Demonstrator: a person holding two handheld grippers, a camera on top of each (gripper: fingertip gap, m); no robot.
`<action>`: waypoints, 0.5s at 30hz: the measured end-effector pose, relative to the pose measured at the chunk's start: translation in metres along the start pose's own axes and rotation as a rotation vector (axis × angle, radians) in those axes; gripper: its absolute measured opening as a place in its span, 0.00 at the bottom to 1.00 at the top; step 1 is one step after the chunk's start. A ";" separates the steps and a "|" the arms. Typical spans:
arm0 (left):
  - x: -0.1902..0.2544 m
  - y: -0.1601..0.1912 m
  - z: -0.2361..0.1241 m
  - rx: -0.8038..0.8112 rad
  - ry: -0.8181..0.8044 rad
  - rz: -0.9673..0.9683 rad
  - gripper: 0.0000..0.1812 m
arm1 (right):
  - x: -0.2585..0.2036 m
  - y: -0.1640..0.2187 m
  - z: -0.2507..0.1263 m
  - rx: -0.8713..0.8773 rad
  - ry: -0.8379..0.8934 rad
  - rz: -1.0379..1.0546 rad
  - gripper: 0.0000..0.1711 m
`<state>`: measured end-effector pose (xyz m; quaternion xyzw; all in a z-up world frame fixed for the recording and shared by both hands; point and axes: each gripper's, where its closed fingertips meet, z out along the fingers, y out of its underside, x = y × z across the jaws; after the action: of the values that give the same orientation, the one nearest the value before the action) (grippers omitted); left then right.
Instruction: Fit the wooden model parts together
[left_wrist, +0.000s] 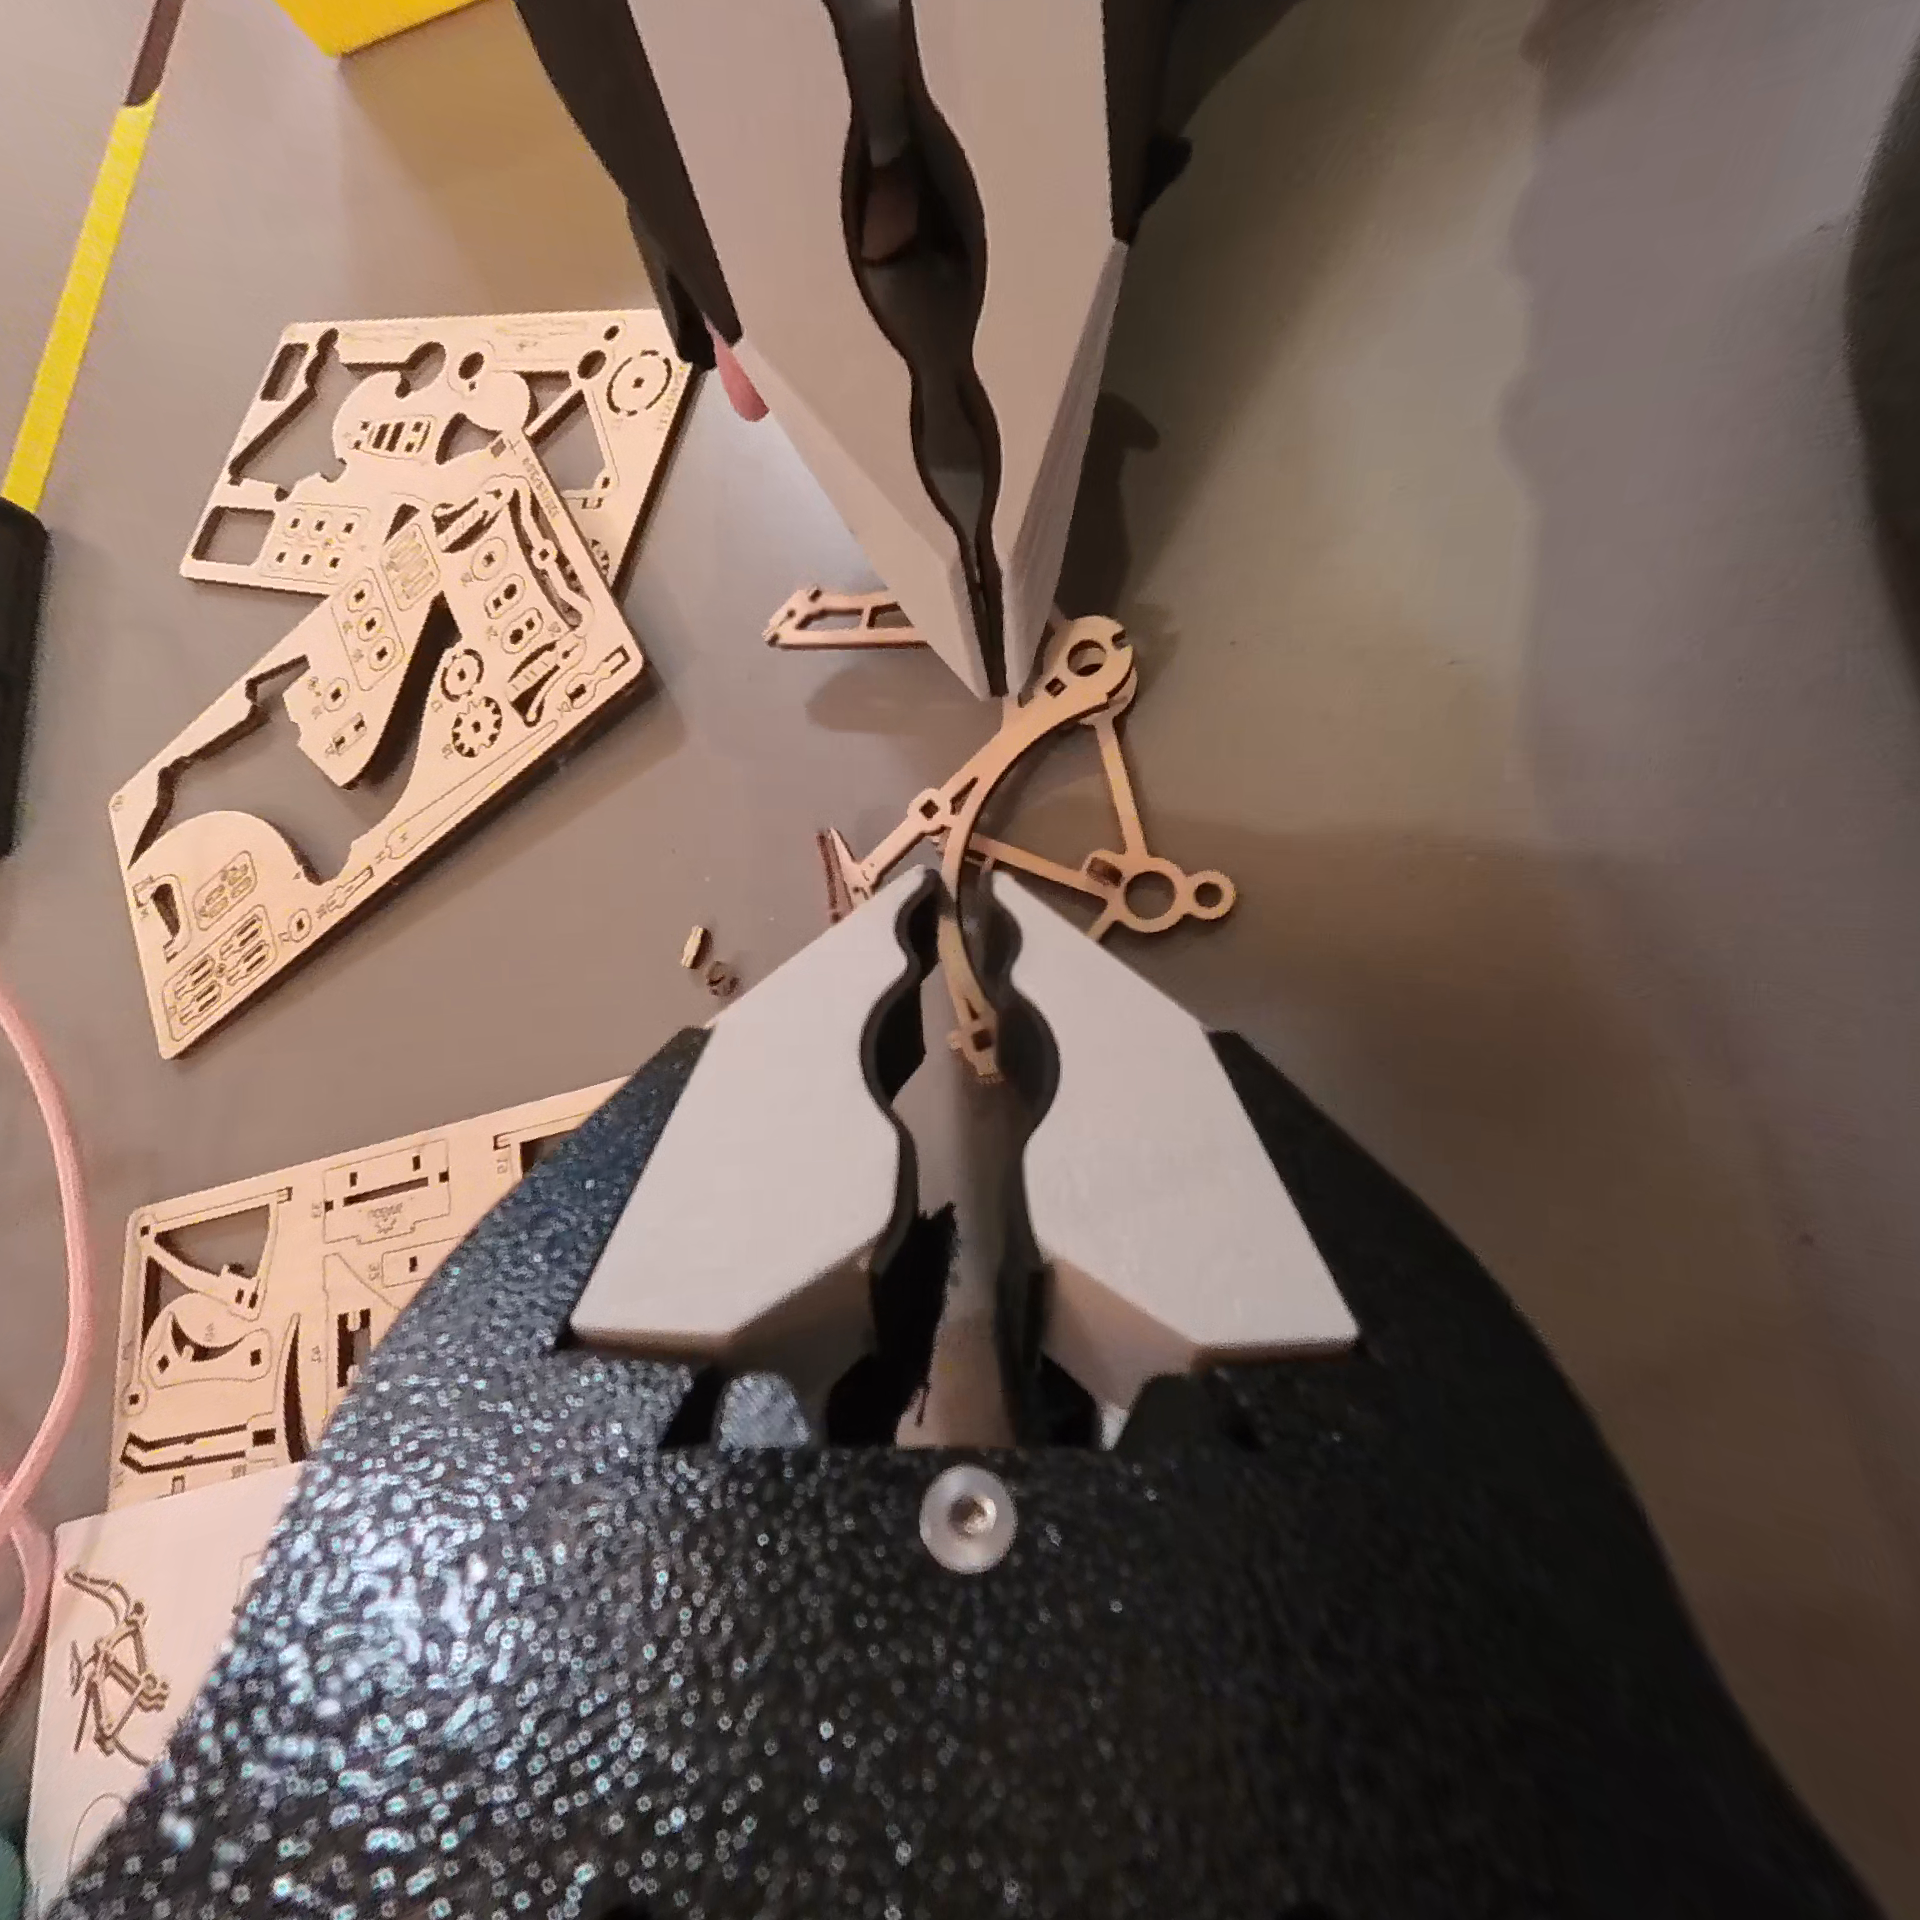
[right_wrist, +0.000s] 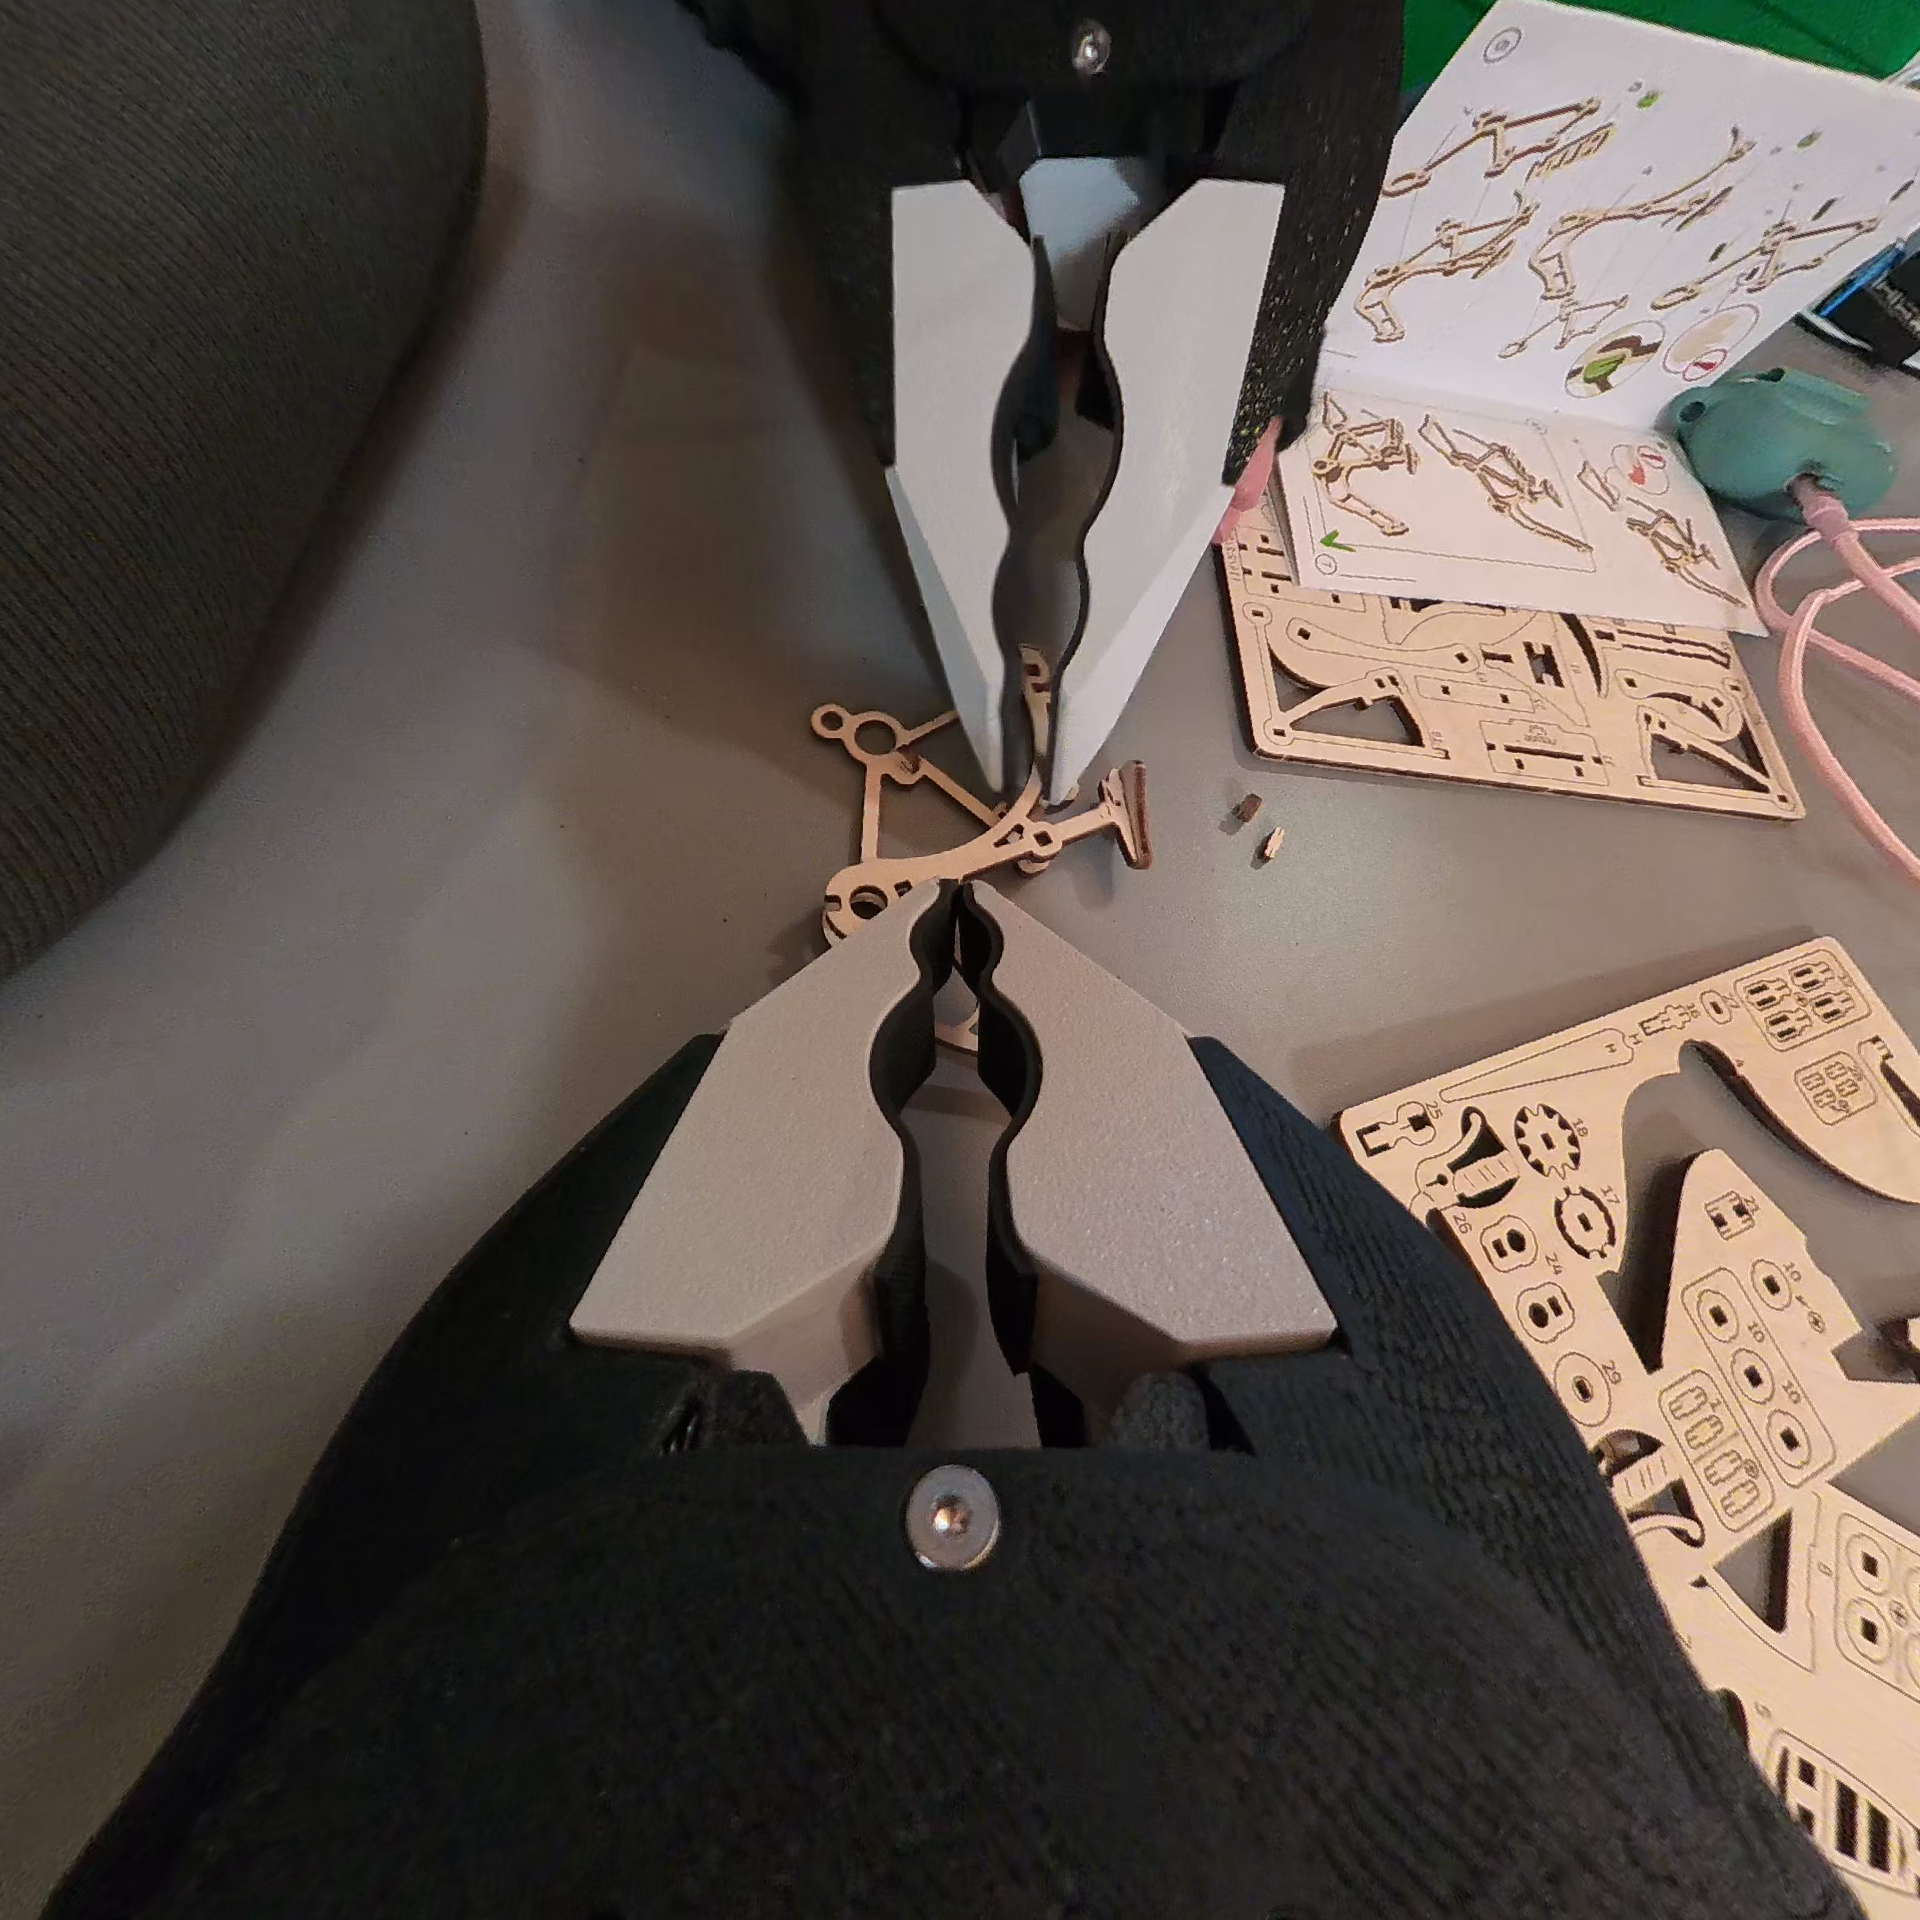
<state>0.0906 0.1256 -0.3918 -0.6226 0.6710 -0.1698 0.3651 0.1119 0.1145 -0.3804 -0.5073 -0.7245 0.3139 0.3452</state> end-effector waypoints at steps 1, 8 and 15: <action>-0.001 0.000 0.000 -0.001 -0.004 0.004 0.01 | 0.000 0.000 0.000 0.000 0.000 -0.001 0.00; -0.001 0.001 0.001 -0.018 -0.018 0.030 0.01 | -0.001 0.000 0.000 -0.005 0.010 -0.014 0.00; -0.001 0.002 0.001 -0.055 -0.014 0.036 0.01 | -0.001 0.002 0.001 -0.016 0.009 0.004 0.00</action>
<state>0.0901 0.1268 -0.3938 -0.6216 0.6840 -0.1403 0.3552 0.1123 0.1140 -0.3823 -0.5128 -0.7244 0.3066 0.3440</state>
